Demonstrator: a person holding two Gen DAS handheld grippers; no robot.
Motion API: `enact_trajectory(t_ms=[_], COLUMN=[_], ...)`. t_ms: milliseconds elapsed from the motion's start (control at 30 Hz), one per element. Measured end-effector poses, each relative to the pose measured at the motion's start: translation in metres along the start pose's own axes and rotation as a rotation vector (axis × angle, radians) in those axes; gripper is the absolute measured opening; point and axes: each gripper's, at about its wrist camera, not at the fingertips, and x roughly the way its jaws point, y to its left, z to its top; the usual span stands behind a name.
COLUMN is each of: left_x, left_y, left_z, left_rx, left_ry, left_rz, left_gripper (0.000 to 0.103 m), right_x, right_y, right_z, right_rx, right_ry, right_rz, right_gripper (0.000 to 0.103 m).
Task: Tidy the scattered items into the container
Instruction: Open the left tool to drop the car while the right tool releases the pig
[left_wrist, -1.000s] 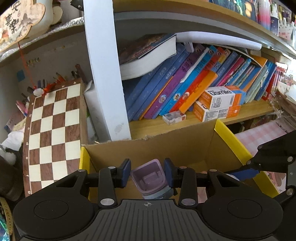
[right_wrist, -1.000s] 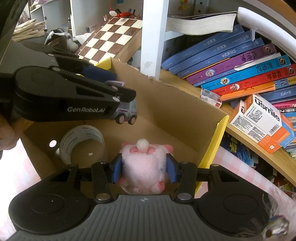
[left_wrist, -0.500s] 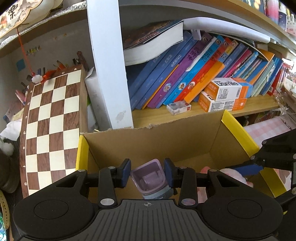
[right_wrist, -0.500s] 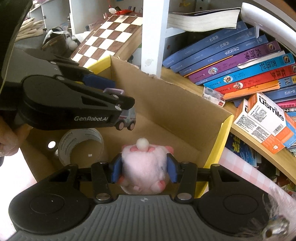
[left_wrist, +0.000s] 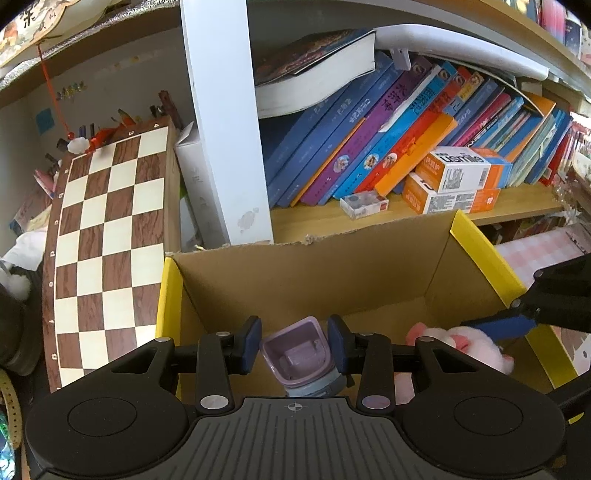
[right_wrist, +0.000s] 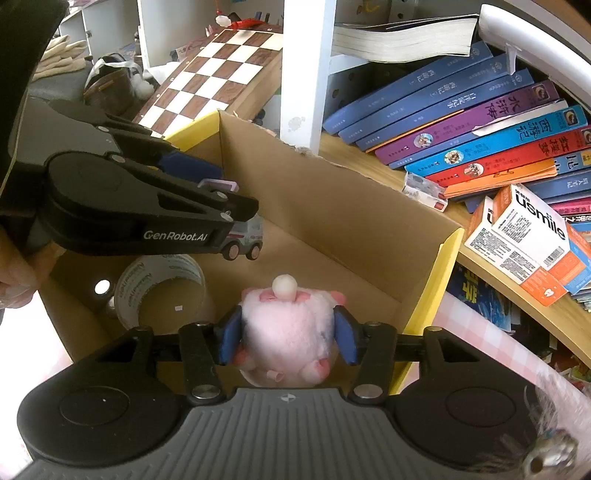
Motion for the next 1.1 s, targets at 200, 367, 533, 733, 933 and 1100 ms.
enact_trajectory(t_ms=[200,367,533,733,933,1100], left_x=[-0.003,-0.010,-0.021,-0.042,-0.065,-0.088], left_y=[-0.004,-0.008,-0.009,-0.014,-0.023,-0.028], left_z=[-0.002,-0.002,-0.002,-0.002,-0.005,-0.009], left_rx=[0.013,0.032,0.040,0.060,0.078,0.083], left_ry=[-0.001,-0.011,-0.021,-0.052,-0.089,-0.119], left_rz=[0.000,0.007,0.020,0.034,0.046,0.049], left_gripper=[0.041,0.073,0.075,0.081,0.084,0.087], right_x=[-0.005,-0.011,-0.018,-0.032,-0.049,-0.070], right_y=[0.002,0.004,0.006,0.007,0.007,0.007], right_z=[0.001,0.000,-0.001,-0.004,-0.011,-0.016], right_rx=[-0.008,-0.010,-0.002,0.014,0.041,0.063], right_ry=[-0.021,-0.027,-0.036,-0.059,-0.084,-0.114], right_rz=[-0.005,-0.011,-0.020,-0.032,-0.044,-0.053], right_gripper=[0.070,0.073,0.078,0.079,0.079,0.081])
